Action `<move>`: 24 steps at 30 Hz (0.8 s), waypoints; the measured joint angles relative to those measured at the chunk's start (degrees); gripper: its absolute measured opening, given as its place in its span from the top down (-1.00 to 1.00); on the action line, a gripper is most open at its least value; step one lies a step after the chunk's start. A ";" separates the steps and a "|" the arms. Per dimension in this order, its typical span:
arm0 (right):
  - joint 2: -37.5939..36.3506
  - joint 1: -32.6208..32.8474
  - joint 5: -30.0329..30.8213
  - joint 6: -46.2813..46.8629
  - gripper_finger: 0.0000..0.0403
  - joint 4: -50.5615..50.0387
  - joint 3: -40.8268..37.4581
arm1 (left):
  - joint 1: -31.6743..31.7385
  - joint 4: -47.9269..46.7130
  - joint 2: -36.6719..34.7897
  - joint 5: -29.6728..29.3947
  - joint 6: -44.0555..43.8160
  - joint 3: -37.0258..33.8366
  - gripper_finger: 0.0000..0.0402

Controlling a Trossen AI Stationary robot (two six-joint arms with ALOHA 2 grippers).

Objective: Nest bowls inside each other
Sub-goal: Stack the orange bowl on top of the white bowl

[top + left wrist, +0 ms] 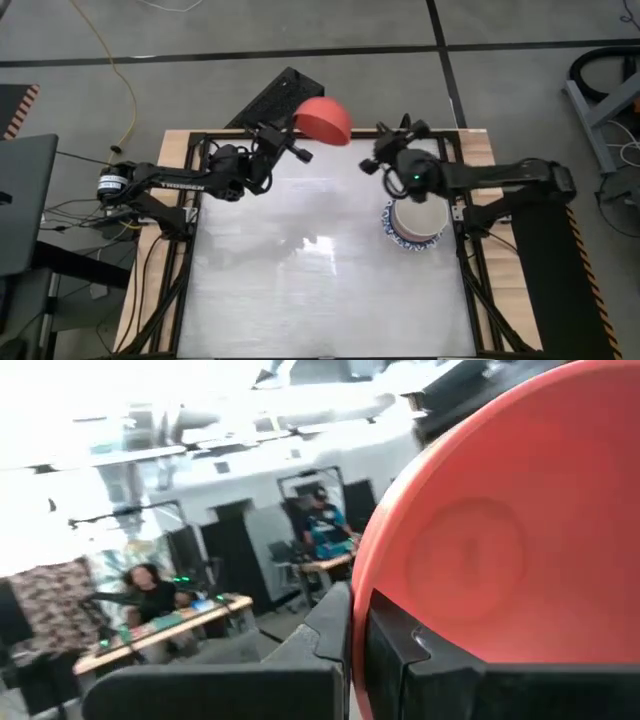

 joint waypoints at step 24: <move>15.26 -2.71 -22.13 -8.77 0.21 45.35 0.10 | 9.72 16.09 -0.02 4.30 5.22 -6.52 1.00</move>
